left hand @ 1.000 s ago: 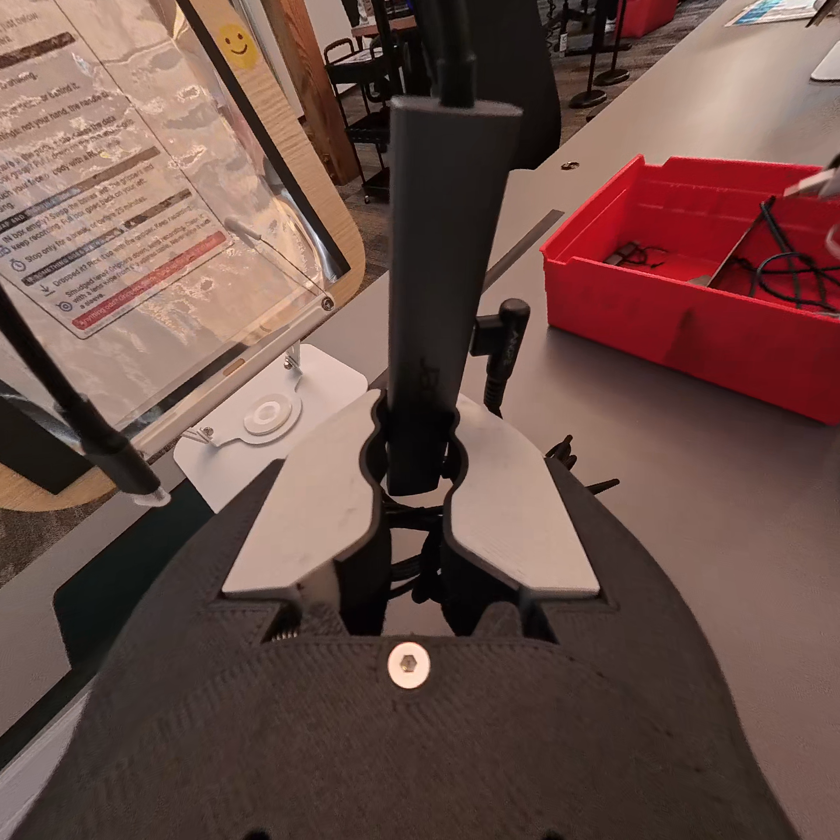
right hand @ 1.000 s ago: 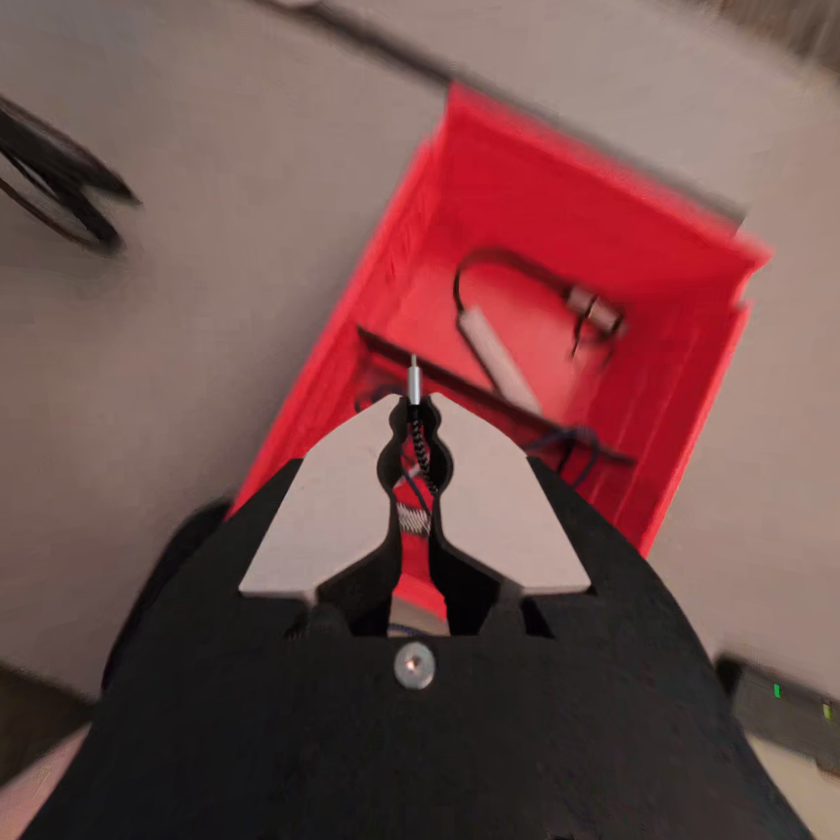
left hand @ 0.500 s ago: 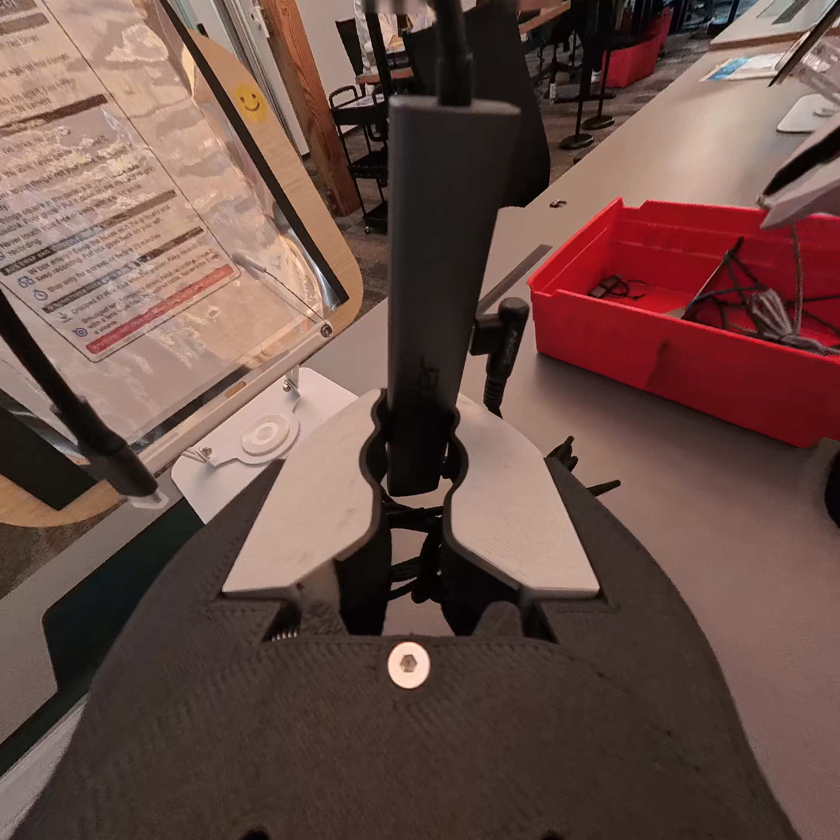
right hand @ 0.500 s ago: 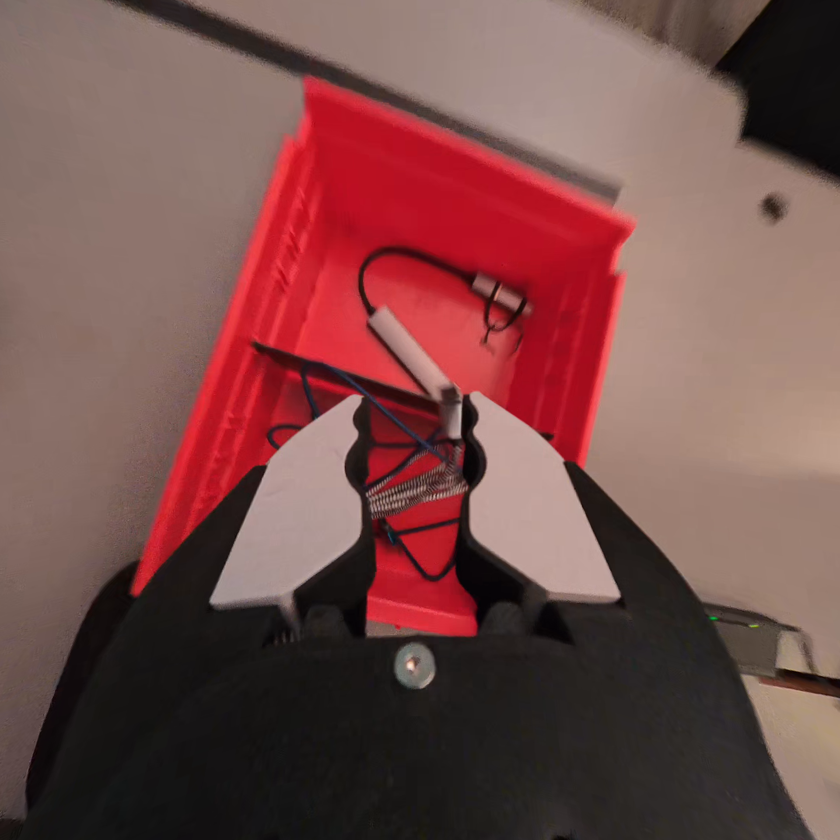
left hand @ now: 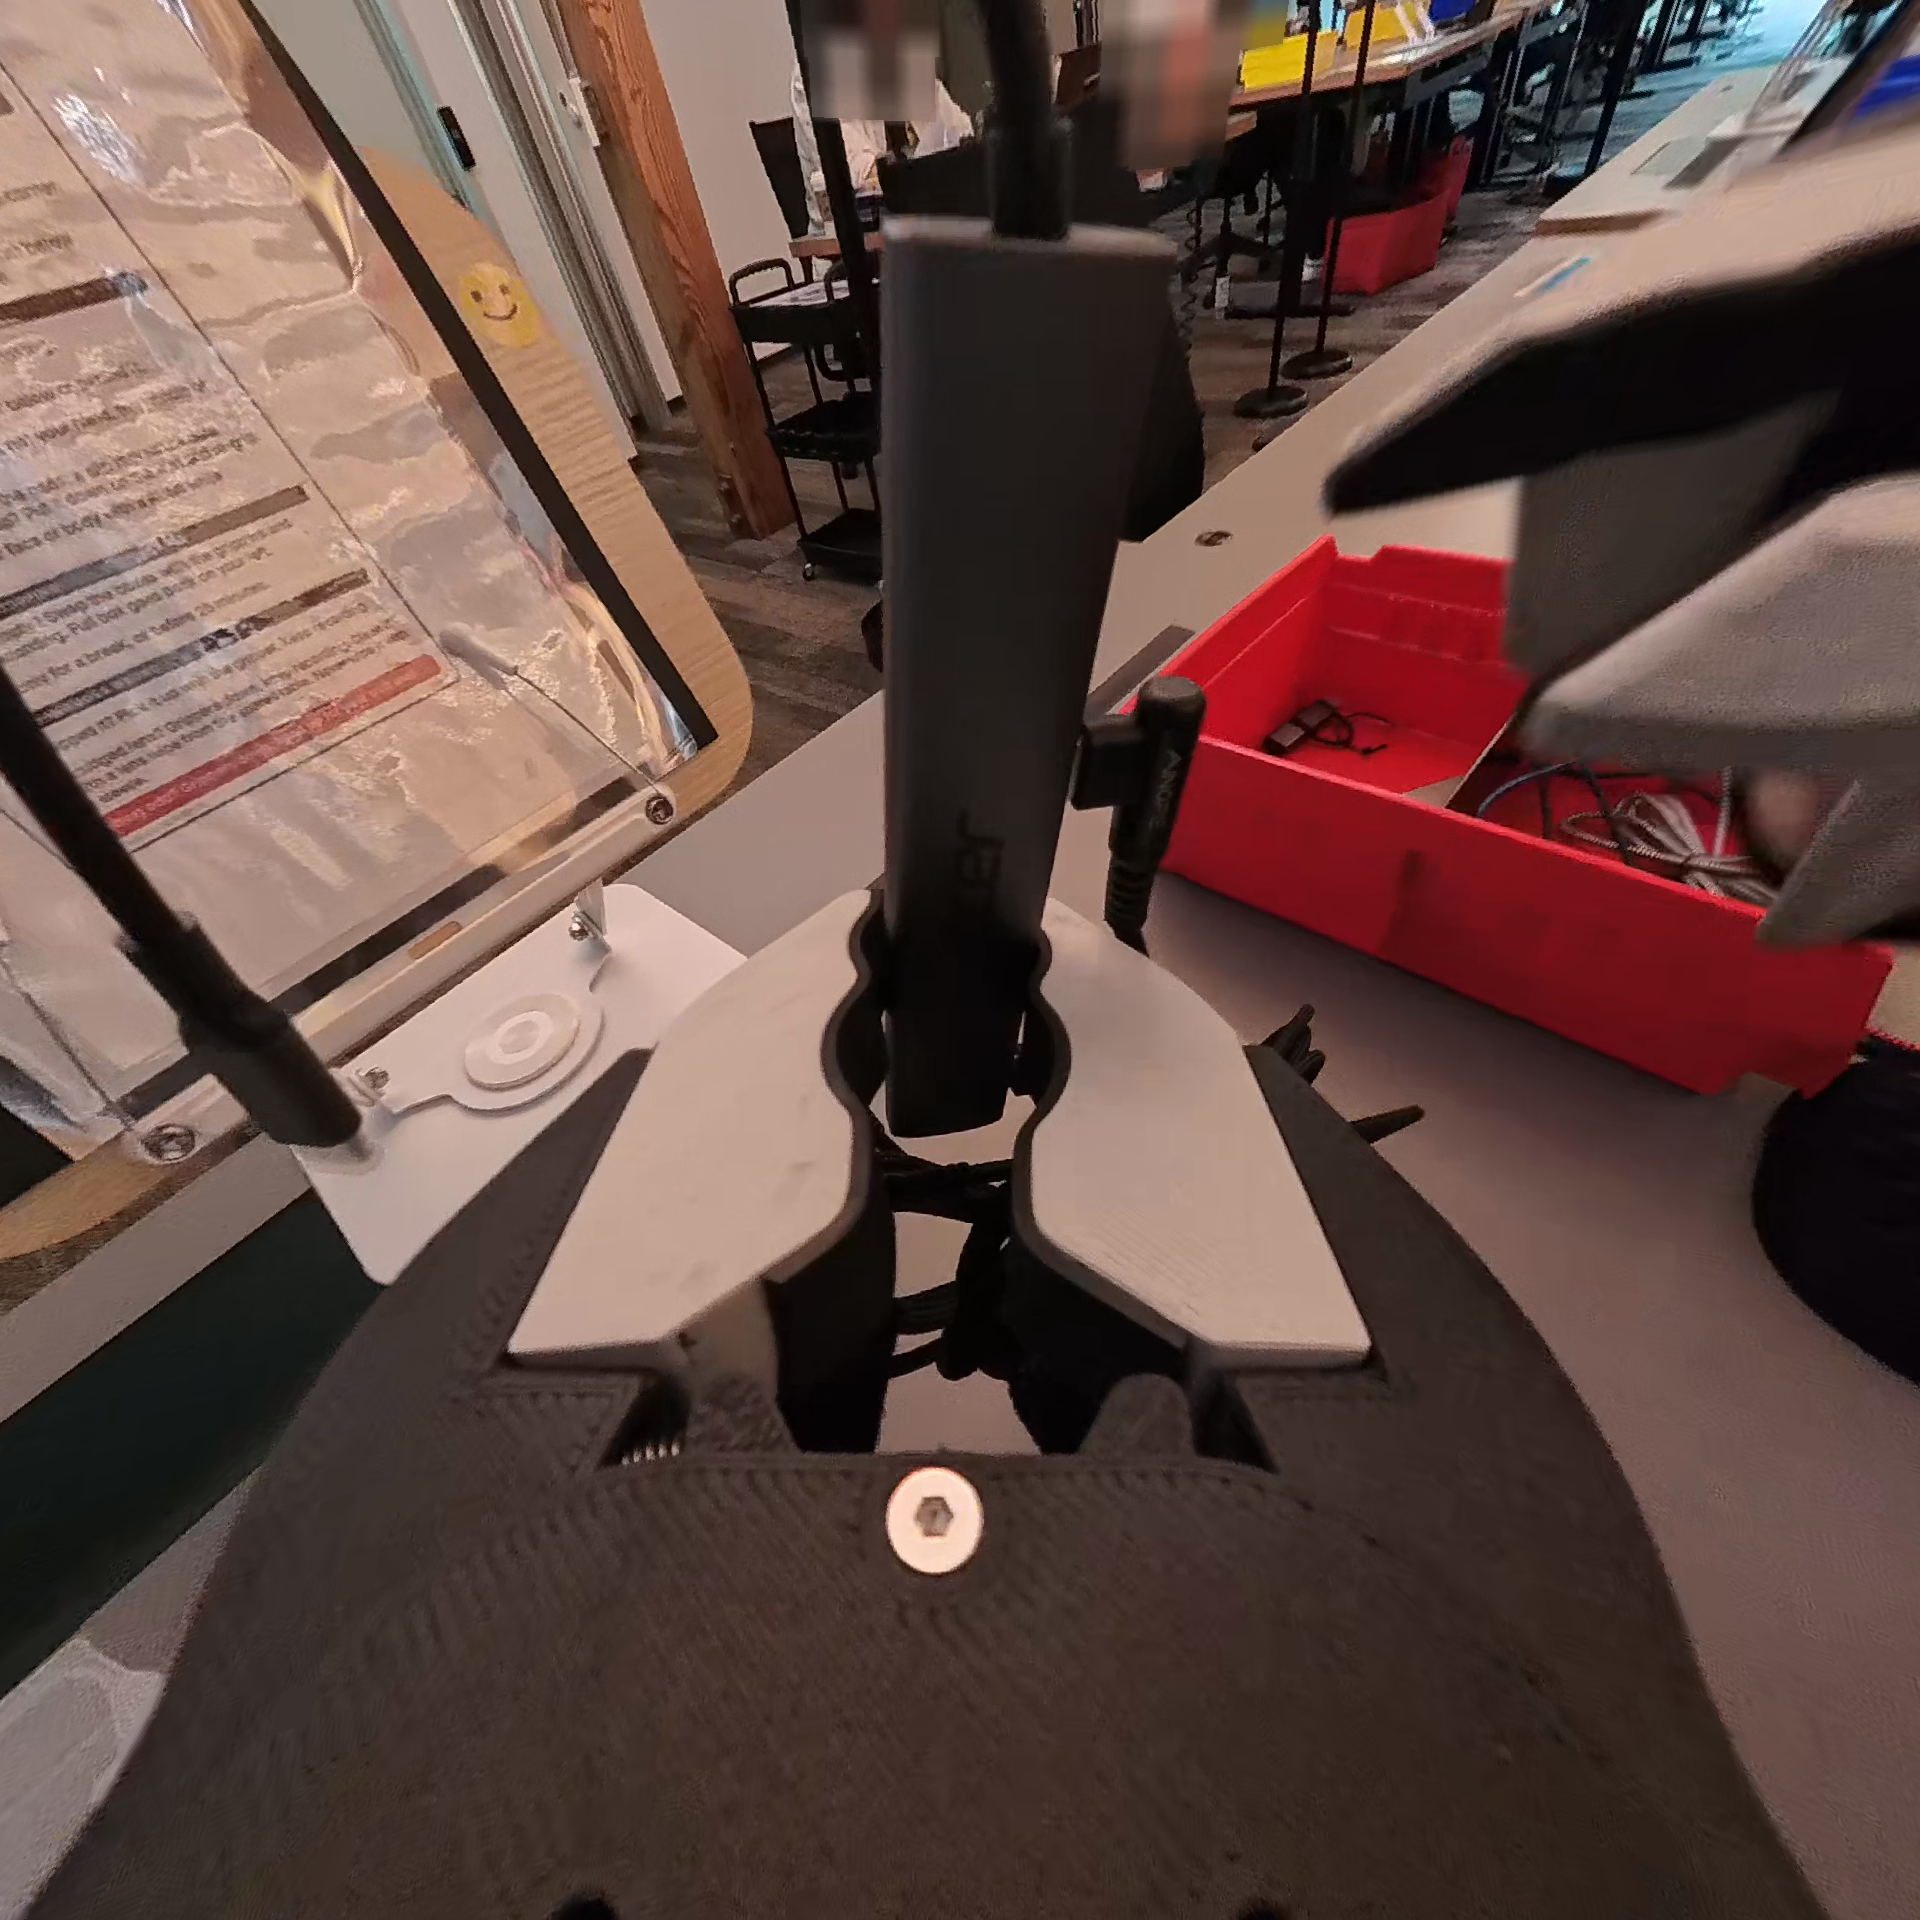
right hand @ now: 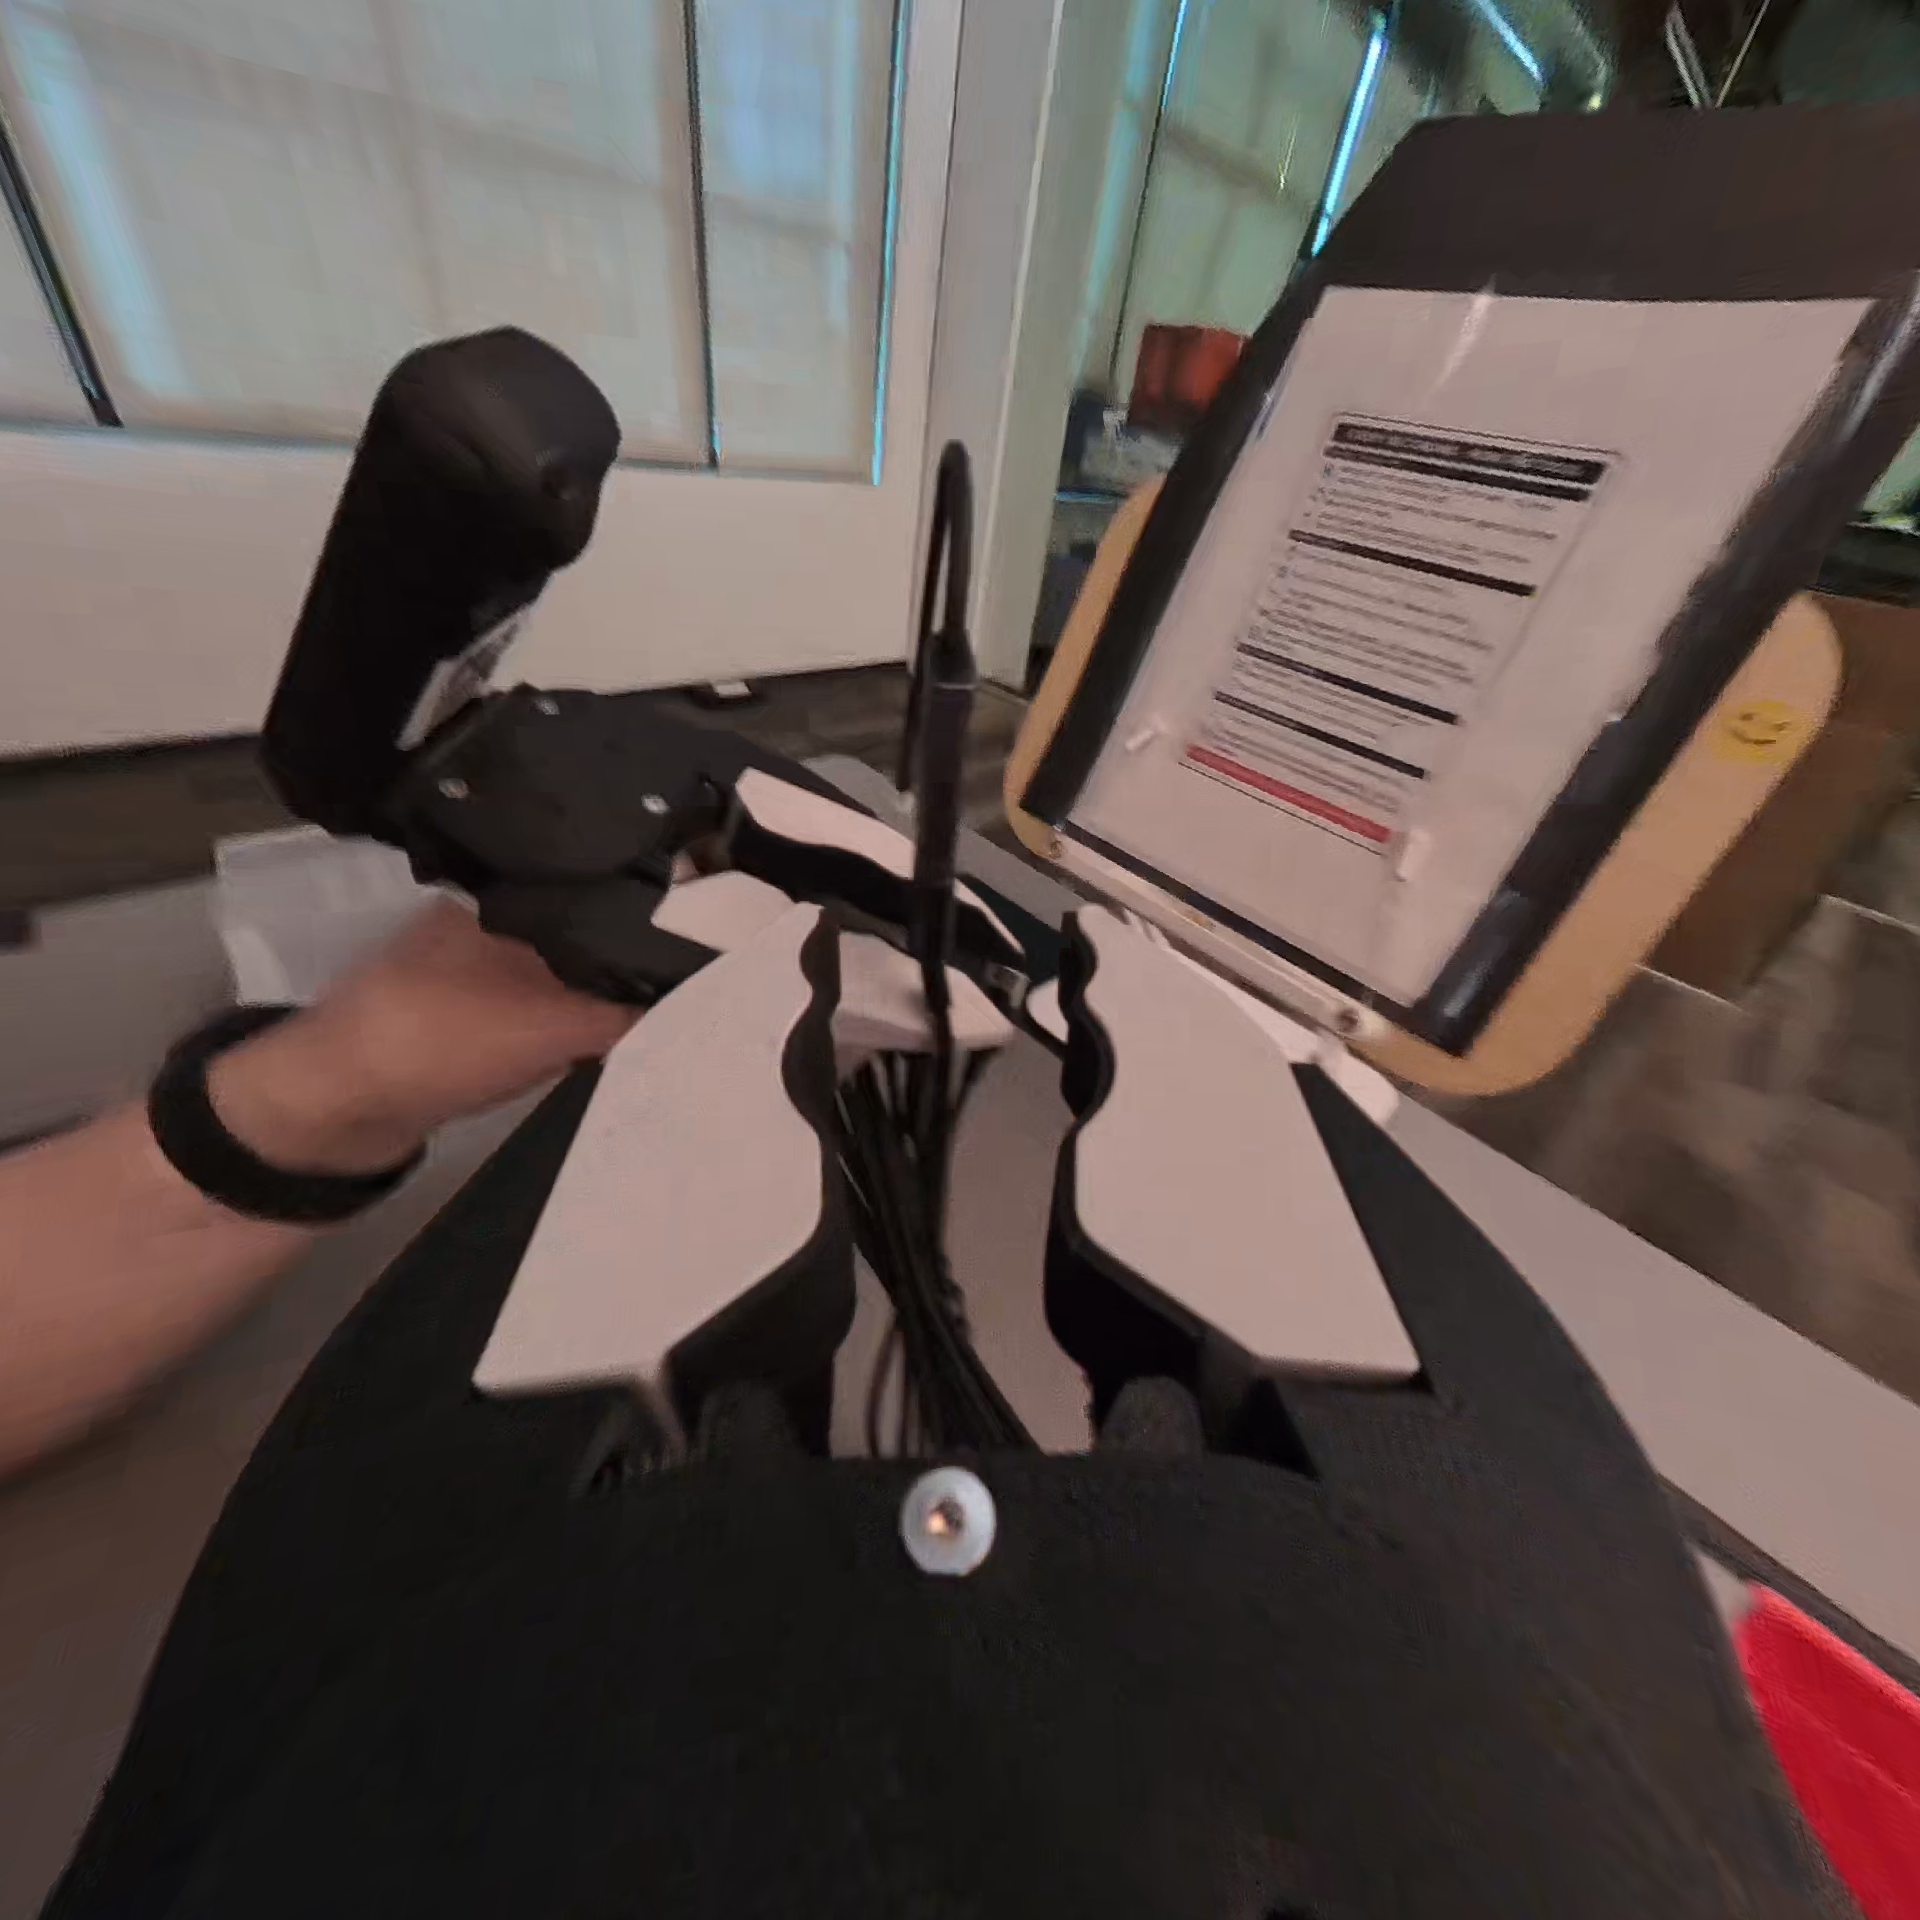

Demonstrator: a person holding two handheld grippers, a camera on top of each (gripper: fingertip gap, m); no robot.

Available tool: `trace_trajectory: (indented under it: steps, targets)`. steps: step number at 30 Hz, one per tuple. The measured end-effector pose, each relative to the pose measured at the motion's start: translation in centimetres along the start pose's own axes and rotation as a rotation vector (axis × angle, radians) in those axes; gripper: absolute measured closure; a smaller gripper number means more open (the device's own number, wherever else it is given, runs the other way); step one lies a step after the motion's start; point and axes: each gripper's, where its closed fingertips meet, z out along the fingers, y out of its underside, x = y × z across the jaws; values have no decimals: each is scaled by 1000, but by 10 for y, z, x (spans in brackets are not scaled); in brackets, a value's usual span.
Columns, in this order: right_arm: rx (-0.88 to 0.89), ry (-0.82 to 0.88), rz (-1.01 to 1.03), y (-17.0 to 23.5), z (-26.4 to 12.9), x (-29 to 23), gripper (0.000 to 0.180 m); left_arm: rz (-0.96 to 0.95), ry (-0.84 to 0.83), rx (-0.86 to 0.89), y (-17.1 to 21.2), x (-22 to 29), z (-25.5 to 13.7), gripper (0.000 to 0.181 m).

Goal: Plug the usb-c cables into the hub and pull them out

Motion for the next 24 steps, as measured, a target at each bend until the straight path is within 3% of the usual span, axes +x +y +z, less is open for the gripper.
trace_trajectory:
  steps: [4, 9, 19, 24]
  targets:
    - [85, 20, 92, 10, 17, -1, 144, -18, 21, 27, -4, 6, 1, 159]
    - [127, 13, 120, 14, 21, 0, 171, 16, 45, 16, -3, 14, 4, 159]
    - [210, 101, 108, 15, 18, 3, 171, -55, 27, 37, -4, 14, 7, 158]
    - [144, 57, 145, 15, 17, 4, 172, -65, 78, 28, -3, 19, 10, 158]
